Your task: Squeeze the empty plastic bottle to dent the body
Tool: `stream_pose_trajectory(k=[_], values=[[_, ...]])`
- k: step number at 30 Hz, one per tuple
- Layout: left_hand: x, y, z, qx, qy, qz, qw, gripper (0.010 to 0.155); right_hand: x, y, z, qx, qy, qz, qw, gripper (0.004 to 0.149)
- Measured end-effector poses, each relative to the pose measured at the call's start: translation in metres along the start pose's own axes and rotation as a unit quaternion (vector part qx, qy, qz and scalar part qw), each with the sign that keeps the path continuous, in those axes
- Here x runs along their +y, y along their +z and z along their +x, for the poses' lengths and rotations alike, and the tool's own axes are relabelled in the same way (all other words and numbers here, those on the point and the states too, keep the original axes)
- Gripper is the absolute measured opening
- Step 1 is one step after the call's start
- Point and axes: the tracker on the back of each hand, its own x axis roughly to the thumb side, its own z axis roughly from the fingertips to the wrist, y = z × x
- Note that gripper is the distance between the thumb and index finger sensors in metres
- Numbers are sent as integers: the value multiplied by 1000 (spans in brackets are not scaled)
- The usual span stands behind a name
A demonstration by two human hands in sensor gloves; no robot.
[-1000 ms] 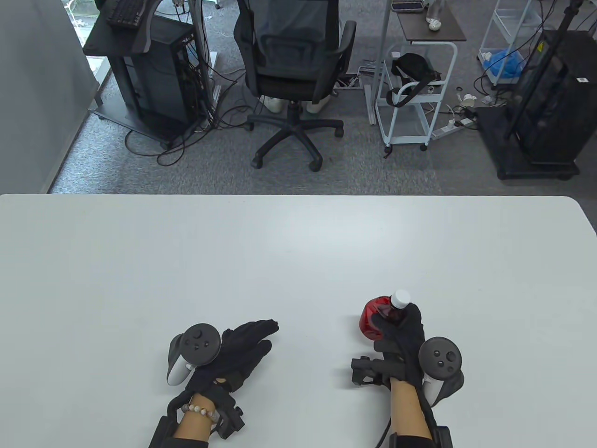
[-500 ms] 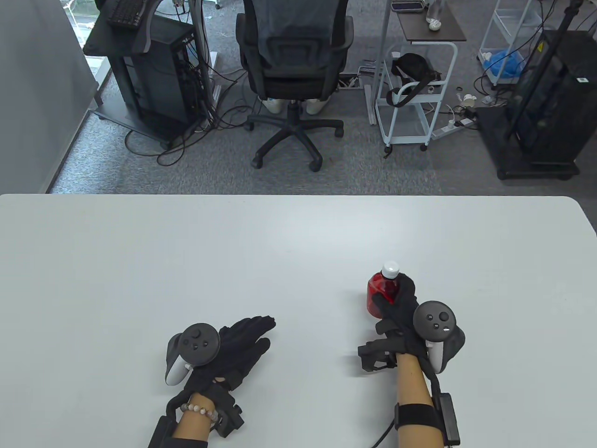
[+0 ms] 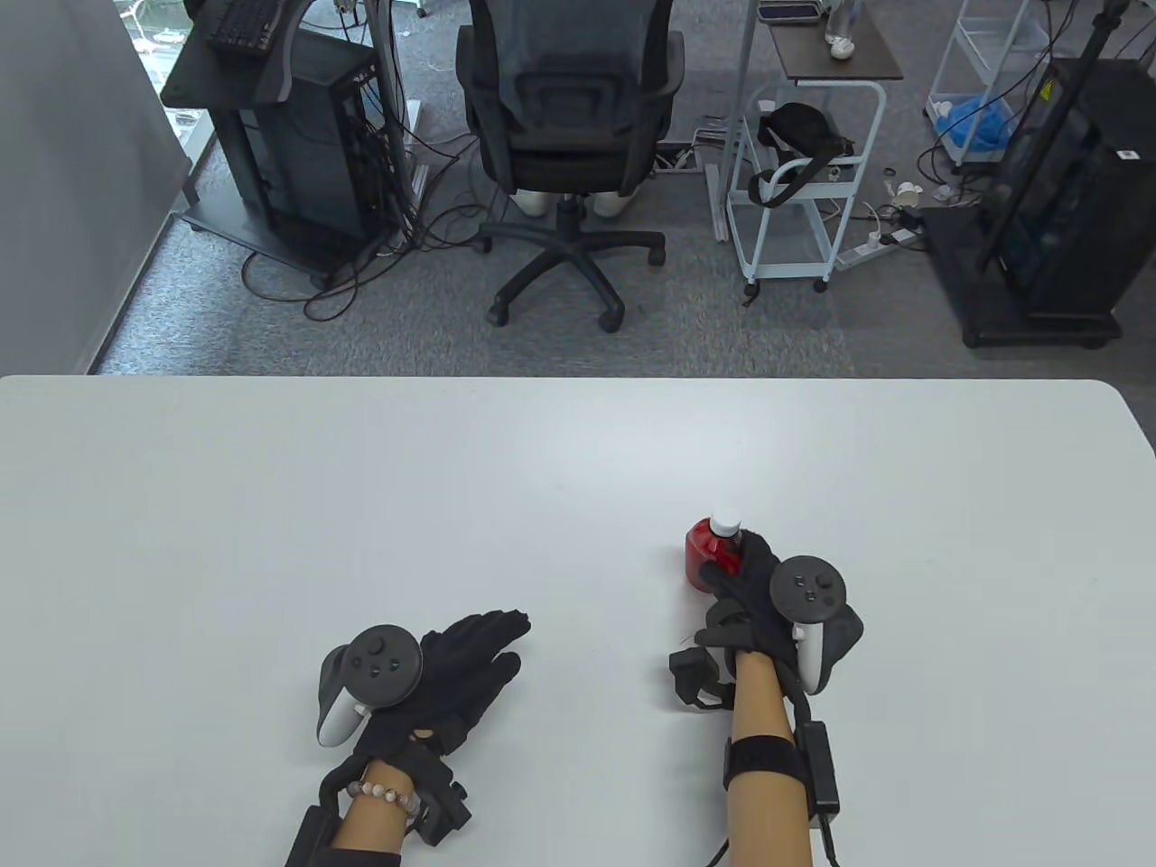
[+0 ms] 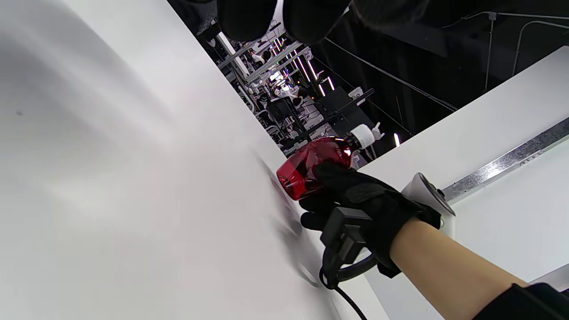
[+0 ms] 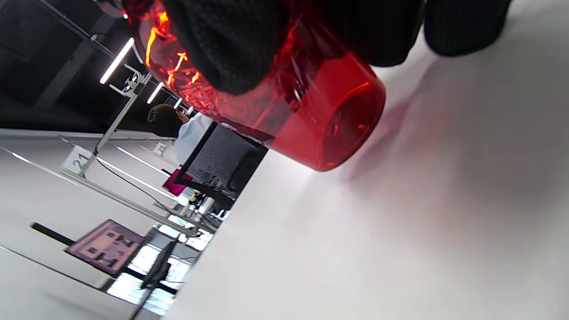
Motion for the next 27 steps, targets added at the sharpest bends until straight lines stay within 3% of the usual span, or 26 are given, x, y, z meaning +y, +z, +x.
stream_pose_trajectory(k=[2, 14, 27], values=[[0, 0, 0, 0, 1, 0, 1000, 63, 4, 0, 4, -2, 47, -5, 999, 62], [0, 0, 0, 1, 2, -2, 1000, 63, 6, -2, 13, 17, 89, 30, 995, 73], [-5, -1, 3, -7, -4, -10, 1000, 64, -53, 23, 6, -25, 31, 15, 999, 83]])
